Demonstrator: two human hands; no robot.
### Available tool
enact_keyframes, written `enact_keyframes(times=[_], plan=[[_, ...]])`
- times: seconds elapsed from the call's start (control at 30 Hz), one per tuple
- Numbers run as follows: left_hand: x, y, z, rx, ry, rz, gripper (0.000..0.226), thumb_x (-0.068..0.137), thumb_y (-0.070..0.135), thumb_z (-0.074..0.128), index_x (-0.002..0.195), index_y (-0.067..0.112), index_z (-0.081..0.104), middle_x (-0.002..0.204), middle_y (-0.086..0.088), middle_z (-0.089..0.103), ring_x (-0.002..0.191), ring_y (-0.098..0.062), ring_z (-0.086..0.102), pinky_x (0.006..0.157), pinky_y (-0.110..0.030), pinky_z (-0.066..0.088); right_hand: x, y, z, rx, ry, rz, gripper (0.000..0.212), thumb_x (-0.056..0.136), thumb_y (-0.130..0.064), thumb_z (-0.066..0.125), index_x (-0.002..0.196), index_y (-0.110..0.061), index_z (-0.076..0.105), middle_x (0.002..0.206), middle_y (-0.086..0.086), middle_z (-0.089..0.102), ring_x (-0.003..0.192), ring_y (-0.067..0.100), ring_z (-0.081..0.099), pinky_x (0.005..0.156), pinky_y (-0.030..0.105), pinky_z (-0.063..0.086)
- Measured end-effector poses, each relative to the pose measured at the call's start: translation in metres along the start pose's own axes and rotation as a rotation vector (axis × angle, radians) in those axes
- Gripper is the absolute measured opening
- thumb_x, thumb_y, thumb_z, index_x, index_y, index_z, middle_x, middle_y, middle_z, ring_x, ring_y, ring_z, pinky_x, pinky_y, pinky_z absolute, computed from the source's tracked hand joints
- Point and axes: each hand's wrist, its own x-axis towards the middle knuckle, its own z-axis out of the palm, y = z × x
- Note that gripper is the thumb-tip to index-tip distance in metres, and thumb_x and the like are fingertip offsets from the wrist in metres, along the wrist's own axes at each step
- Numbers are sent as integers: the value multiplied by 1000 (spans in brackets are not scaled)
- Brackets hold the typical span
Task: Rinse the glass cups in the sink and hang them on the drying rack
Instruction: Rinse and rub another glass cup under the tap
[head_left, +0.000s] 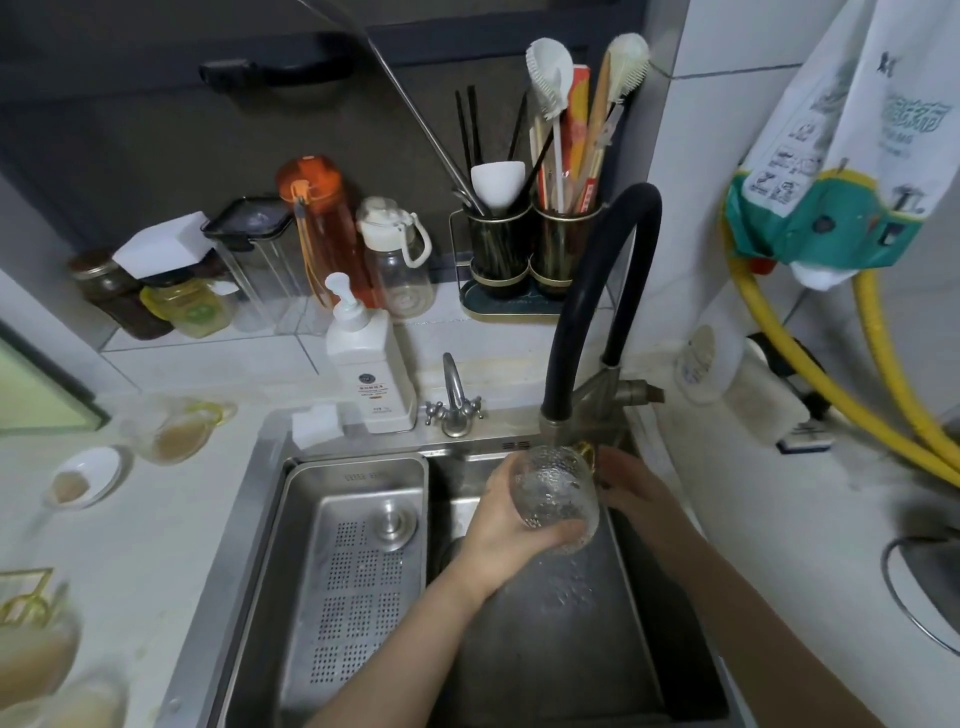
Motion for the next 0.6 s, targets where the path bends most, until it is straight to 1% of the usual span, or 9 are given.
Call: enact_keyframes(times=[0.03, 0.1, 0.23, 0.27, 0.33, 0.43, 0.5, 0.57, 0.6], plan=[[-1, -1, -2, -24, -15, -31, 77, 59, 28, 90, 120, 40, 44, 119, 16, 54, 112, 5, 53, 91, -4, 40, -13, -1, 7, 57, 7, -1, 38, 89, 0, 56, 121, -20, 57, 111, -9, 66, 106, 7, 63, 73, 10, 51], [-4, -1, -5, -77, -55, -93, 77, 67, 22, 86, 130, 25, 42, 114, 18, 51, 104, 7, 52, 75, 5, 38, -35, 1, 18, 110, -6, -11, 43, 90, -5, 58, 128, -24, 52, 120, -12, 62, 109, 1, 60, 74, 7, 49], [-8, -3, -9, -202, -81, -230, 72, 72, 25, 82, 130, 15, 41, 107, 14, 56, 92, 5, 55, 63, -1, 45, -57, 6, 31, 33, -123, -54, 55, 89, -8, 60, 131, -36, 37, 130, -19, 46, 111, -17, 51, 82, 6, 46], [-8, -4, -9, -222, -61, -251, 71, 72, 29, 82, 128, 12, 42, 106, 11, 58, 92, 3, 57, 65, -4, 46, -60, 6, 34, 4, -103, -62, 57, 88, -13, 63, 130, -41, 35, 133, -21, 42, 113, -19, 47, 85, 6, 44], [-9, -6, -10, -232, -41, -275, 79, 66, 46, 81, 127, 12, 45, 109, 5, 62, 97, -5, 61, 78, -13, 49, -64, 2, 40, -97, -27, -102, 56, 87, -20, 65, 124, -48, 32, 129, -29, 37, 111, -29, 38, 86, 0, 37], [-14, -8, -12, -246, -103, -329, 82, 64, 68, 70, 125, 18, 48, 116, 2, 63, 105, -13, 62, 96, -31, 49, -67, -1, 44, -113, 15, -113, 44, 88, -16, 65, 113, -44, 41, 113, -26, 47, 99, -27, 48, 75, -2, 42], [-19, -9, -14, -266, -153, -344, 69, 75, 66, 63, 126, 23, 49, 119, 6, 62, 104, -10, 61, 92, -33, 52, -70, -5, 49, -106, 8, -94, 36, 87, -28, 64, 117, -38, 47, 107, -19, 59, 100, -16, 57, 75, 3, 45], [-23, -8, -16, -254, -177, -339, 73, 79, 65, 59, 138, 26, 42, 134, 8, 53, 112, -11, 57, 86, -32, 54, -72, -4, 53, -87, 20, -86, 35, 86, -36, 63, 119, -38, 51, 106, -18, 66, 102, -6, 61, 78, 7, 48], [-25, -9, -17, -233, -184, -313, 78, 80, 64, 58, 146, 30, 32, 142, 11, 44, 118, -10, 52, 88, -33, 54, -72, -2, 54, -66, 44, -64, 32, 88, -35, 63, 116, -42, 51, 103, -24, 66, 99, -9, 62, 75, 6, 48]])
